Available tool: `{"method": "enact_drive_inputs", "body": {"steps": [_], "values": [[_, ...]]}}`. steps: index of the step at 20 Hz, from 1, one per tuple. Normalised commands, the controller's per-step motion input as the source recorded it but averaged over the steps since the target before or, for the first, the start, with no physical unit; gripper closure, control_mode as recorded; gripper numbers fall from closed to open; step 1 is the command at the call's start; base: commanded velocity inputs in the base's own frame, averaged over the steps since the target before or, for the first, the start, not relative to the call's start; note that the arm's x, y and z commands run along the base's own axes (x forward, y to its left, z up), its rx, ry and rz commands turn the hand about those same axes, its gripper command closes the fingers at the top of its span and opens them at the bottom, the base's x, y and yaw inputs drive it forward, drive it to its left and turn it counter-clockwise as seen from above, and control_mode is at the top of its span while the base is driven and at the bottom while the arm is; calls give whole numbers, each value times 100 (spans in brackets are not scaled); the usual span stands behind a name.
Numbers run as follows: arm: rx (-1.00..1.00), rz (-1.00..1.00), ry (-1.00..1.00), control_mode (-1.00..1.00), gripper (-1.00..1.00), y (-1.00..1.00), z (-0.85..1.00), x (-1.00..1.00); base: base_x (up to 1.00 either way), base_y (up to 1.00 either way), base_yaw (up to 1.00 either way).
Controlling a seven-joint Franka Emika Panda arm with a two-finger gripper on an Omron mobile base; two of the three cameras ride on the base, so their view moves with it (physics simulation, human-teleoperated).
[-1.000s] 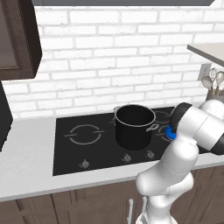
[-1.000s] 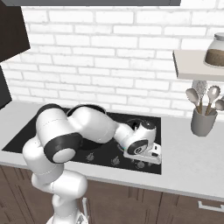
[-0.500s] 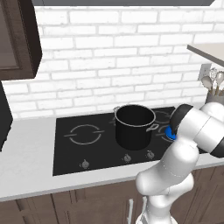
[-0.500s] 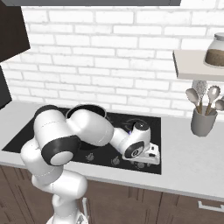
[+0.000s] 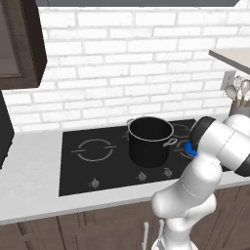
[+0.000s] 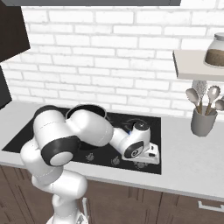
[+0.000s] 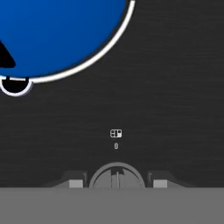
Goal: Pick the kettle from the counter and place it on a stove burner. Then turn the burner on.
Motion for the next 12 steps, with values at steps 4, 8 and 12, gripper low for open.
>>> {"method": "enact_drive_inputs", "body": {"steps": [4,8,12], "values": [[-10,42,0,-100,100,0,0,-30,0,0,0],[-16,53,0,-100,100,5,0,-41,0,0,0],[-18,54,0,-100,100,8,0,-41,0,0,0]]}}
